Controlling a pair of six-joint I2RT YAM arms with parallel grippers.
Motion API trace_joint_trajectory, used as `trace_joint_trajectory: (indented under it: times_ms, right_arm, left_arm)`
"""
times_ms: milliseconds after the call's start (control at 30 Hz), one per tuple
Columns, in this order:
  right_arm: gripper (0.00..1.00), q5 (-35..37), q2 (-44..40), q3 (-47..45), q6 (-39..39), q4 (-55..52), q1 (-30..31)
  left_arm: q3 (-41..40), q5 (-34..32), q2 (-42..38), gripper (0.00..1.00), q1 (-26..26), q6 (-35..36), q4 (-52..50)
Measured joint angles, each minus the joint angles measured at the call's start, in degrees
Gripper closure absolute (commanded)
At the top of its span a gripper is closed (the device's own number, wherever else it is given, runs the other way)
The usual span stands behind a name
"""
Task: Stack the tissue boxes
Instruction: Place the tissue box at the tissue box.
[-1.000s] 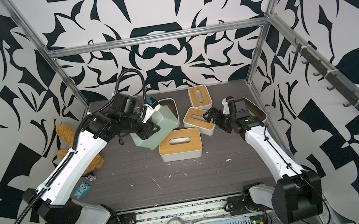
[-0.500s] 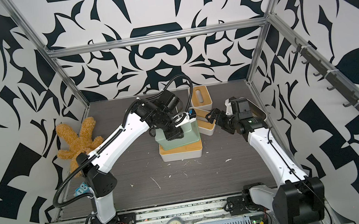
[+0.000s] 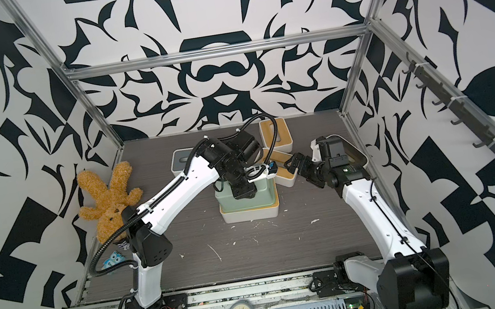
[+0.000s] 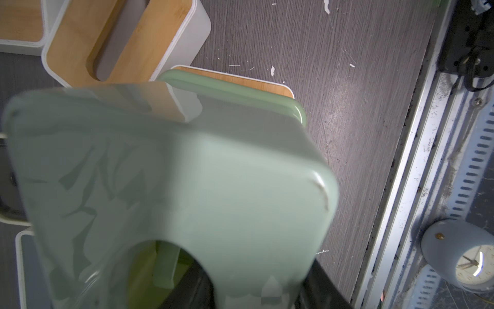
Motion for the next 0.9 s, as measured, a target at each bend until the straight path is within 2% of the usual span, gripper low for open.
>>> trace_joint_trajectory:
  times_ms: [200, 900]
  right_arm:
    - [0.03, 0.0, 0.0, -1.2, 0.0, -0.5, 0.0]
    - [0.03, -0.7, -1.1, -2.8, 0.1, -0.3, 0.0]
  left_arm:
    - [3.1, -1.5, 2.7, 0.56, -0.9, 0.4, -0.6]
    - [4.0, -3.9, 5.2, 0.52, -1.5, -0.9, -2.2]
